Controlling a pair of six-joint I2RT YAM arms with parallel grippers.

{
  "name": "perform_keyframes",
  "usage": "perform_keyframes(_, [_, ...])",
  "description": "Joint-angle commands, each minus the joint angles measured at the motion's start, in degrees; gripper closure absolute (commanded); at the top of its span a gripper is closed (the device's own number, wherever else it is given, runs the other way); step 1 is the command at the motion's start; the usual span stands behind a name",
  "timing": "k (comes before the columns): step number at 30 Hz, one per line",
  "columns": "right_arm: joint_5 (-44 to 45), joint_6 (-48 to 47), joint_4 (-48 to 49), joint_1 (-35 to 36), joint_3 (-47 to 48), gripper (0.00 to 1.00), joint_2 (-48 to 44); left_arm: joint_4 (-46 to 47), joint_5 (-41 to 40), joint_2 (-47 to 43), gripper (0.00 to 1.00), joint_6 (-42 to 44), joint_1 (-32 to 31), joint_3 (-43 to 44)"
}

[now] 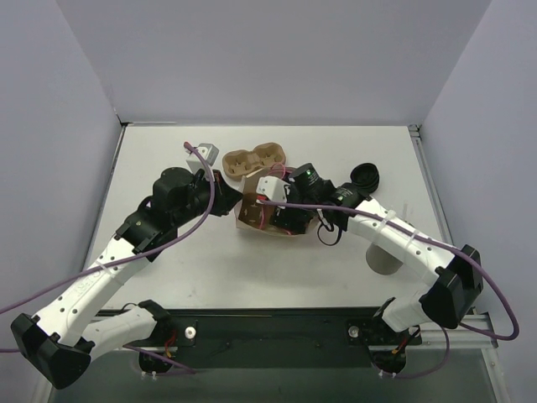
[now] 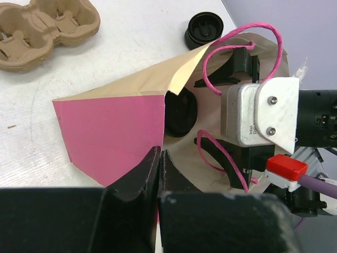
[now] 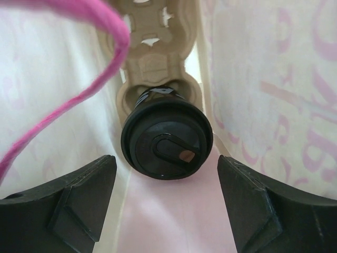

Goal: Pack the takeout coffee

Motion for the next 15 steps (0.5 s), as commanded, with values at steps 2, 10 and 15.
perform_keyframes(2, [-2.1,0.7,-0.5,0.2,3.4,0.23,0.9,0.7,-0.1,0.0,0.92,-0.5,-0.1,3.1])
perform_keyframes(10, [-3.6,-0.7,-2.0,-0.1,5.3,0.25,1.4,0.8,-0.5,0.5,0.86,-0.3,-0.1,3.7])
perform_keyframes(15, [-4.1,-0.8,-3.1,-0.4,7.7,0.27,2.0,1.3,-1.8,0.8,0.79,0.4,0.0,5.1])
